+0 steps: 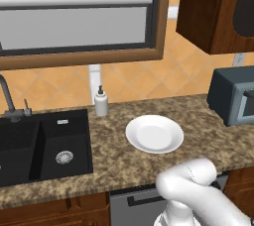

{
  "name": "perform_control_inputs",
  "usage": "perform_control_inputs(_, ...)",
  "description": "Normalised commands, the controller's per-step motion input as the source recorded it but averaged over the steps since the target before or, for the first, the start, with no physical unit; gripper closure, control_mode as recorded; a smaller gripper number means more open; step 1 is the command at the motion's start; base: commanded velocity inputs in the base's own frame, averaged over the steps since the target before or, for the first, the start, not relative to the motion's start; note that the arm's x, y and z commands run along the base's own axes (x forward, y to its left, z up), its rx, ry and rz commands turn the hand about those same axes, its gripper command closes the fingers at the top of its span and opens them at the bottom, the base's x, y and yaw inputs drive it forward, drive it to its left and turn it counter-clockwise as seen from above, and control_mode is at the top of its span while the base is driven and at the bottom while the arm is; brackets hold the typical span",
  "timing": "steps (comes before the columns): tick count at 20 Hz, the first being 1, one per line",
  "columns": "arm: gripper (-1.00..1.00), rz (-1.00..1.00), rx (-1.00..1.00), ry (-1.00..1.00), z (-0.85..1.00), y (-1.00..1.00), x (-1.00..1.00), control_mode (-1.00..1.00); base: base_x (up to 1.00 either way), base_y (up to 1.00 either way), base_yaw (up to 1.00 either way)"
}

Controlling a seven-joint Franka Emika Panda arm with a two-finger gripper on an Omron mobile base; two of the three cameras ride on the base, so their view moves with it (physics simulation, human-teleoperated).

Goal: Pick up the kebab skewer and baguette bread, and place them inside the toaster oven. Close the toaster oven door and start by setting the timer.

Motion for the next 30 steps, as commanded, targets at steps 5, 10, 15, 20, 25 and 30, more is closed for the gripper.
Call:
perform_control_inputs(5, -1.00, -0.11, -0.05, 0.00, 0.52, 1.00, -0.67, -1.00, 0.00, 0.00, 0.00)
perform_control_inputs(10, -1.00, 0.00, -0.05, 0.00, 0.60, 1.00, -0.41, -1.00, 0.00, 0.00, 0.00)
perform_control_inputs(15, -1.00, 0.00, 0.00, 0.00, 0.62, 1.00, -0.62, -1.00, 0.00, 0.00, 0.00)
perform_control_inputs(20, -1.00, 0.00, 0.00, 0.02, 0.51, 1.00, -0.35, -1.00, 0.00, 0.00, 0.00)
perform_control_inputs(25, -1.00, 0.00, 0.01, 0.03, 0.24, 0.76, -0.22, -1.00, 0.00, 0.00, 0.00)
perform_control_inputs(30, -1.00, 0.00, 0.02, 0.00, 0.00, 0.03, -0.21, -1.00, 0.00, 0.00, 0.00)
